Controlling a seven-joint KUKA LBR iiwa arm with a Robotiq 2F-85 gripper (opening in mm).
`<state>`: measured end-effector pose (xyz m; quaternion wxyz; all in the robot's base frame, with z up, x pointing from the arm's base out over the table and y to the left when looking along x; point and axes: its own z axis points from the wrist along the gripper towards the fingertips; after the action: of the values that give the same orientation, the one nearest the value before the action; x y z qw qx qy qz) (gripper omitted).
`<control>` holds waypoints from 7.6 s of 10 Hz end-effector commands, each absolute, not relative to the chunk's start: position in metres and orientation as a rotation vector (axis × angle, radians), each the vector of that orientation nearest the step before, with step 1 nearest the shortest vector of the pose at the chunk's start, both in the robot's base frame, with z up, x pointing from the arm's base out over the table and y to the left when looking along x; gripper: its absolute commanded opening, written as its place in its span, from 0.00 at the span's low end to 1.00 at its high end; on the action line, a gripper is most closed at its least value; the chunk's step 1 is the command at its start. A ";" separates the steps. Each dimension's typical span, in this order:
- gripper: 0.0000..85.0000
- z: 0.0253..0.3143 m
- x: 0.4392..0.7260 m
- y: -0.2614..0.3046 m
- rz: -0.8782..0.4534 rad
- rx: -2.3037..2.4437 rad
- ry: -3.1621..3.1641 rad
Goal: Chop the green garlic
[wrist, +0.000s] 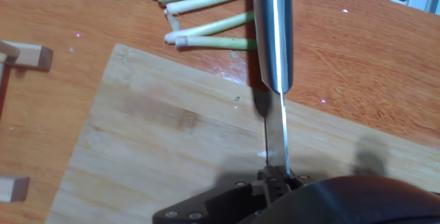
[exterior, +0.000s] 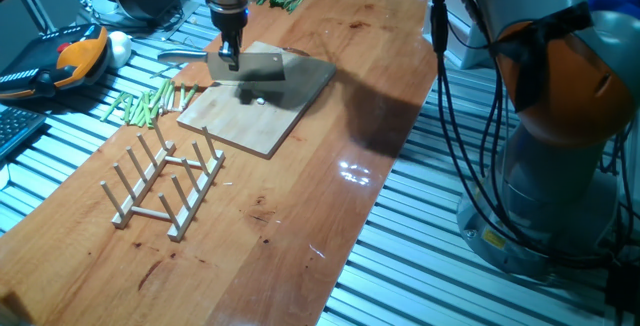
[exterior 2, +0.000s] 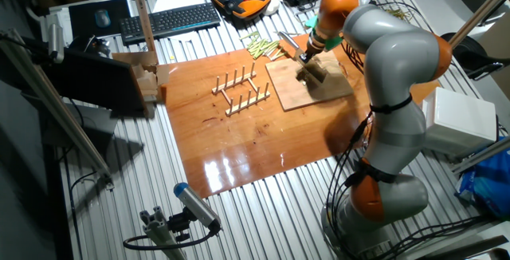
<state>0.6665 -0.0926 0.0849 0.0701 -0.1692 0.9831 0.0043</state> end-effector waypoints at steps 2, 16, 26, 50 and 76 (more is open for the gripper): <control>0.00 0.081 0.665 -0.098 0.011 -0.514 2.951; 0.00 0.087 0.669 -0.093 0.021 -0.502 2.961; 0.00 0.081 0.630 -0.097 0.041 -0.467 2.970; 0.00 0.084 0.632 -0.092 0.027 -0.447 2.948; 0.00 0.092 0.633 -0.112 0.014 -0.463 2.920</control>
<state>0.6336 -0.1126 0.0928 0.0927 -0.1571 0.9832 0.0046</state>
